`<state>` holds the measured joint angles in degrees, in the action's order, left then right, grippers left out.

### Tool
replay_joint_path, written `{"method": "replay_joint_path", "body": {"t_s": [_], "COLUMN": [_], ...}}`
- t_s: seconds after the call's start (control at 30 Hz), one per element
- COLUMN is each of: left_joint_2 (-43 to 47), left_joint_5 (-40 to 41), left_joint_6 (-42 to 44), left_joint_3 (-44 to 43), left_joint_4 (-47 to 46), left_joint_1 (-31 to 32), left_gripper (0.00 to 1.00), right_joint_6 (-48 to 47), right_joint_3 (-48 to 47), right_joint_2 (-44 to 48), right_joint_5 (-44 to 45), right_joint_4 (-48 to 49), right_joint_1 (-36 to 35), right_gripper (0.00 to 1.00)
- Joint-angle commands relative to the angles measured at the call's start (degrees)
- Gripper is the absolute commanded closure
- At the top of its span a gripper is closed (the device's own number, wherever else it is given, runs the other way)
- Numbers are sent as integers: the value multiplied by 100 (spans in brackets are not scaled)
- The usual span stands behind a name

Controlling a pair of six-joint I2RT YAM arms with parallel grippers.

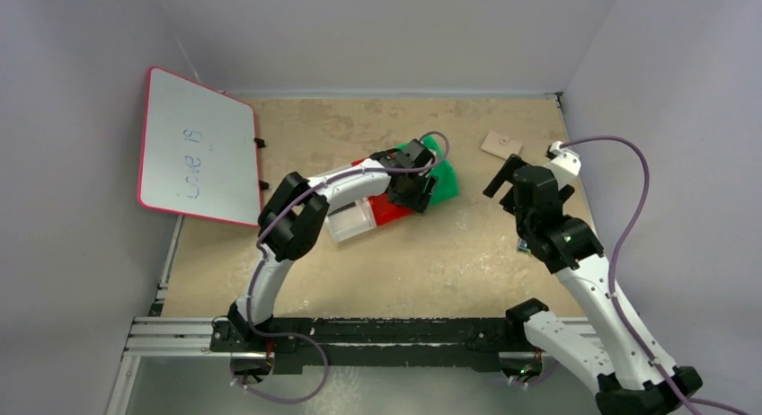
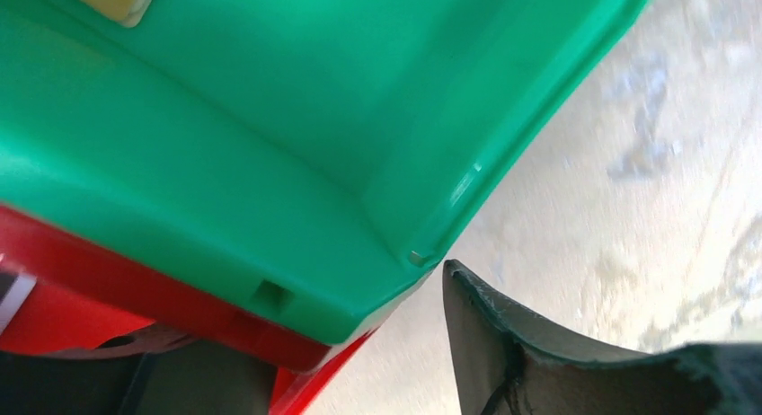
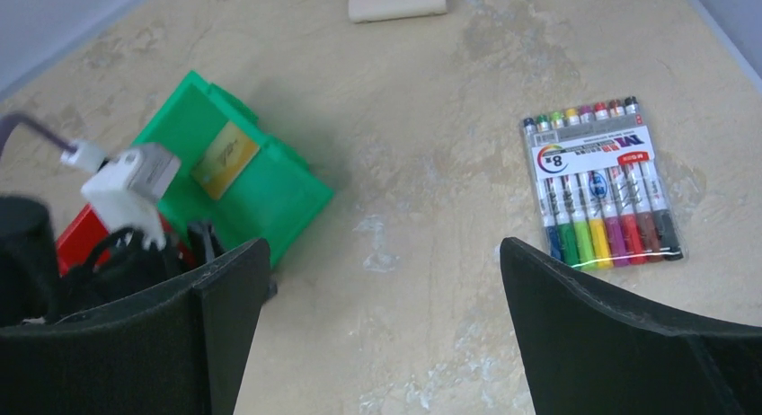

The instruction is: Take the credit cards out of the card holder

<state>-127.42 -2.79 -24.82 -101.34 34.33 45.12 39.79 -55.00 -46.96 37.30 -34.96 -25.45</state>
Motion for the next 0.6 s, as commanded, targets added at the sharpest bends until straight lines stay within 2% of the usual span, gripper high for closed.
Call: {"method": "replay_joint_path", "body": {"t_s": [0.0, 0.23, 0.3, 0.4, 0.57], "left_joint_2": [1106, 2122, 2374, 2952, 4608], "left_joint_5": [129, 680, 790, 1314, 2420], "left_joint_6": [181, -433, -714, -1154, -2129], "left_joint_3": [652, 856, 1005, 1689, 3669], "left_joint_4": [-358, -1170, -1256, -1233, -996], "left_joint_1": [113, 110, 108, 110, 110], "left_gripper": [36, 29, 29, 29, 27], "right_joint_6": [-686, -1419, -1524, -1760, -2053], "right_joint_3": [207, 89, 11, -160, -470], "right_joint_2": [-136, -1484, -1952, -2620, -3412], "right_joint_5": [-1458, -3982, -4308, -4750, -5008], "right_joint_4": [775, 1562, 1713, 2012, 2312], "right_joint_1": [966, 1752, 1801, 1873, 1895], "right_gripper": [0, 0, 0, 0, 0]}}
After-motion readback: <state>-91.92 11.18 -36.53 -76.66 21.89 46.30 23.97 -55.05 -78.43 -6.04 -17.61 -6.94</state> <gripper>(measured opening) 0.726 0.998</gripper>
